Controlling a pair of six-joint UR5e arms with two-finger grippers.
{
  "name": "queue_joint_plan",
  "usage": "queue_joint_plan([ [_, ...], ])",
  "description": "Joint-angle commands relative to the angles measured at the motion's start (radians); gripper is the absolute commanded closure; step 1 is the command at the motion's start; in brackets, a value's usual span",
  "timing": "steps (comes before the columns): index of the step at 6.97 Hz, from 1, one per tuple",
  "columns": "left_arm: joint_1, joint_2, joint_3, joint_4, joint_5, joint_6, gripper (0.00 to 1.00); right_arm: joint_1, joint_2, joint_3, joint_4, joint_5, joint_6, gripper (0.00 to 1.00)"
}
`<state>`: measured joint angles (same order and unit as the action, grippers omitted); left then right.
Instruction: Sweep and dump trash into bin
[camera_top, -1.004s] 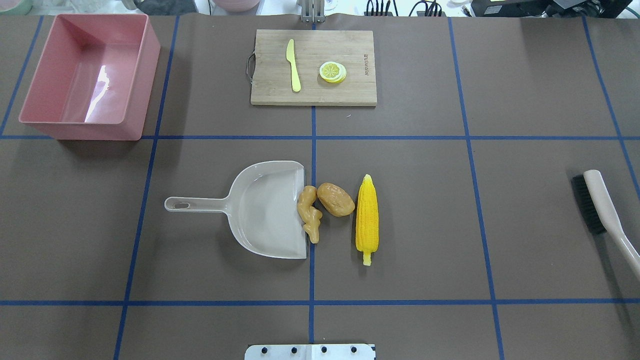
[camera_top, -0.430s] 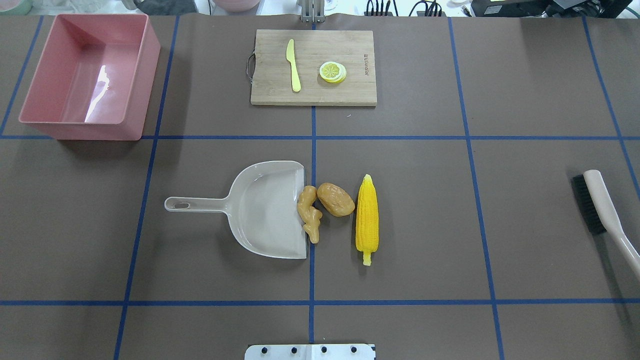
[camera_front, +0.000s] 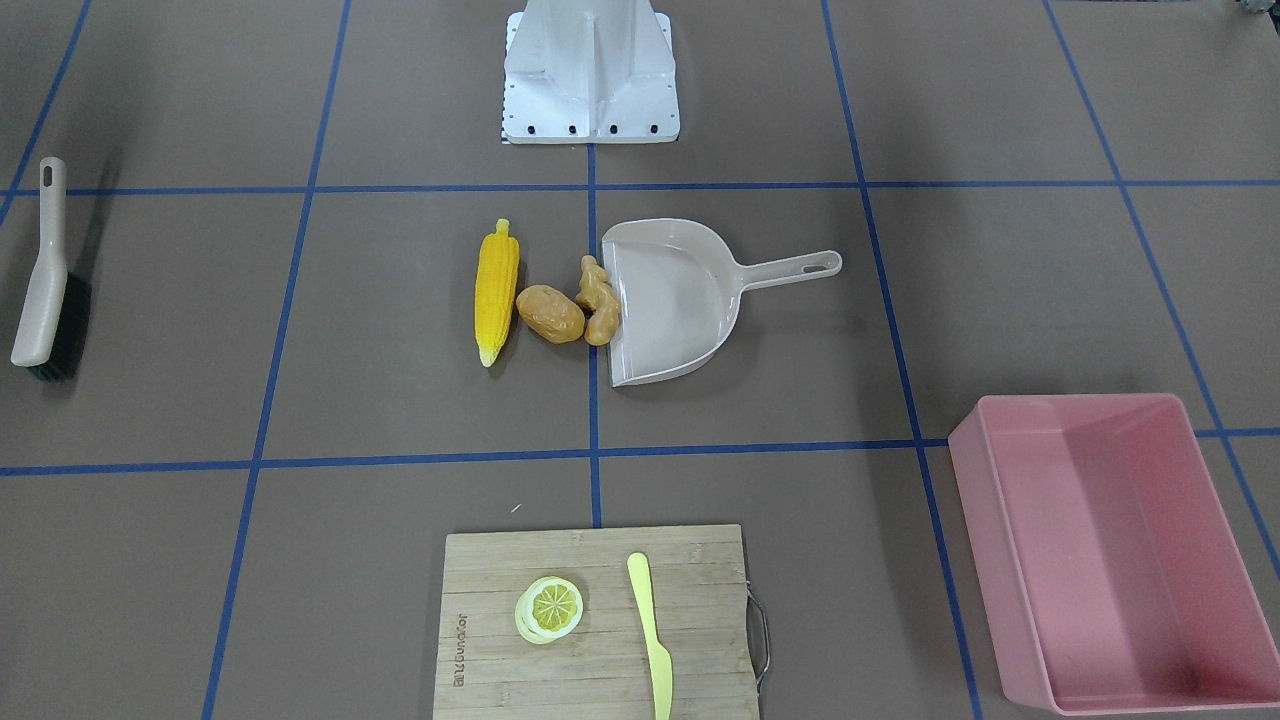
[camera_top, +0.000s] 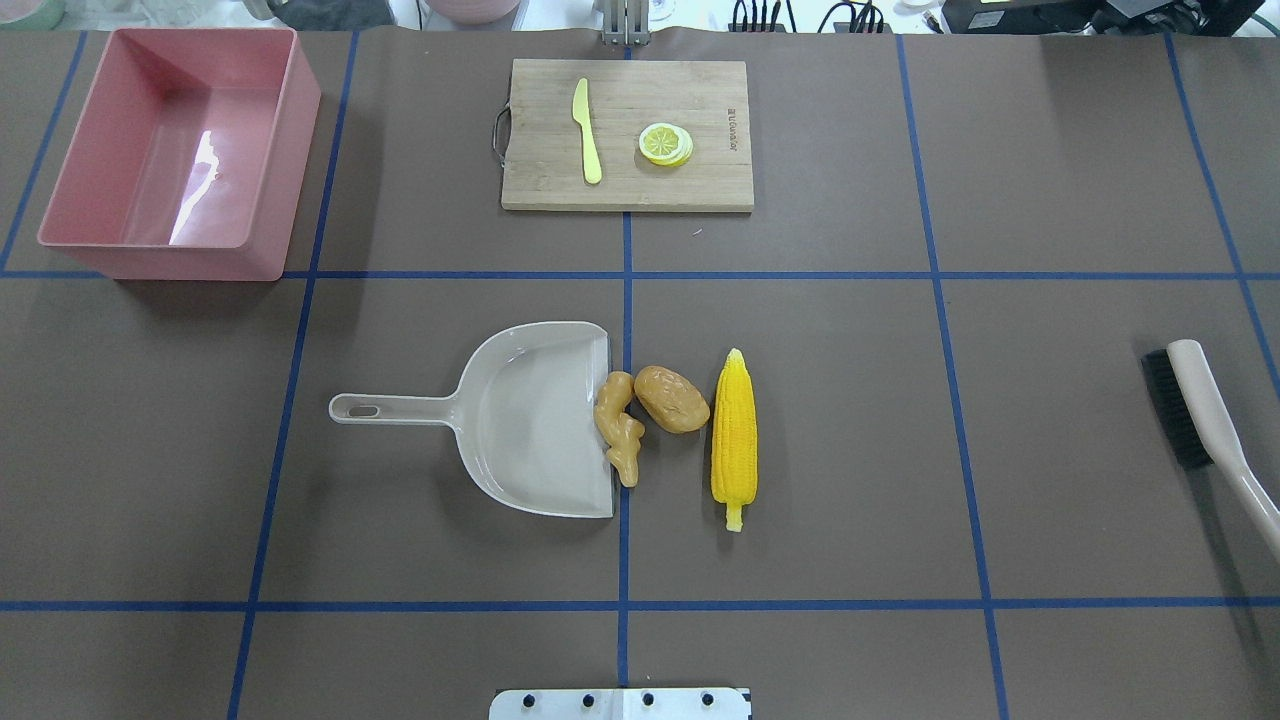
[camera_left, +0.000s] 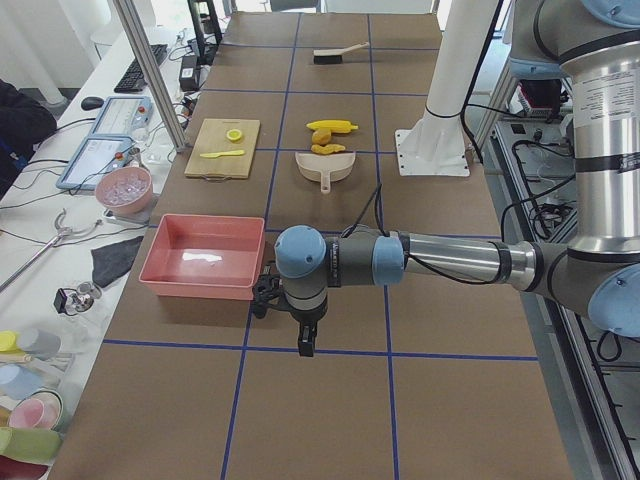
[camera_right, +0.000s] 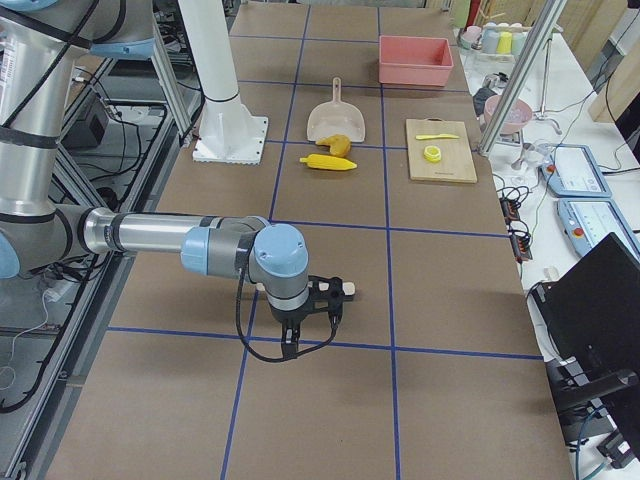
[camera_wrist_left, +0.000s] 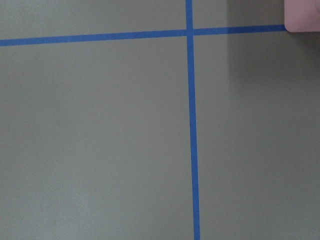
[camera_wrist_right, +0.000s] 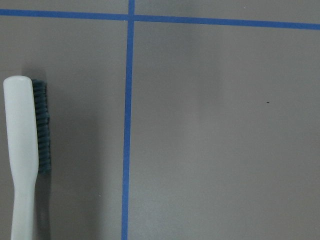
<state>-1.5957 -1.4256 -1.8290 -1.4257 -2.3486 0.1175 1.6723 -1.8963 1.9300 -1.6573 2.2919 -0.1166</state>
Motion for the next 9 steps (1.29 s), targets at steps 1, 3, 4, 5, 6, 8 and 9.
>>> queue_joint_plan([
  [1, 0.06, -0.073, -0.016, -0.007, -0.05, 0.004, 0.01, -0.087, -0.006, 0.043, 0.001, 0.004, 0.106, 0.0],
  [3, 0.207, -0.207, -0.019, -0.006, -0.054, 0.002, 0.01, -0.187, -0.01, 0.116, 0.002, 0.012, 0.227, 0.0],
  [4, 0.289, -0.299, -0.018, -0.004, -0.052, -0.001, 0.01, -0.247, -0.035, 0.148, 0.002, 0.012, 0.235, 0.01],
  [5, 0.368, -0.402, -0.015, -0.004, -0.044, -0.001, 0.01, -0.287, -0.053, 0.153, 0.036, 0.012, 0.264, 0.01],
  [6, 0.399, -0.465, -0.019, -0.004, -0.044, 0.002, 0.01, -0.346, -0.093, 0.149, 0.136, 0.009, 0.366, 0.01],
  [8, 0.465, -0.474, -0.041, -0.17, -0.043, 0.01, 0.01, -0.449, -0.125, 0.039, 0.409, 0.004, 0.526, 0.01],
  [9, 0.52, -0.48, -0.052, -0.223, -0.041, 0.008, 0.01, -0.501, -0.128, -0.017, 0.517, 0.001, 0.614, 0.01],
])
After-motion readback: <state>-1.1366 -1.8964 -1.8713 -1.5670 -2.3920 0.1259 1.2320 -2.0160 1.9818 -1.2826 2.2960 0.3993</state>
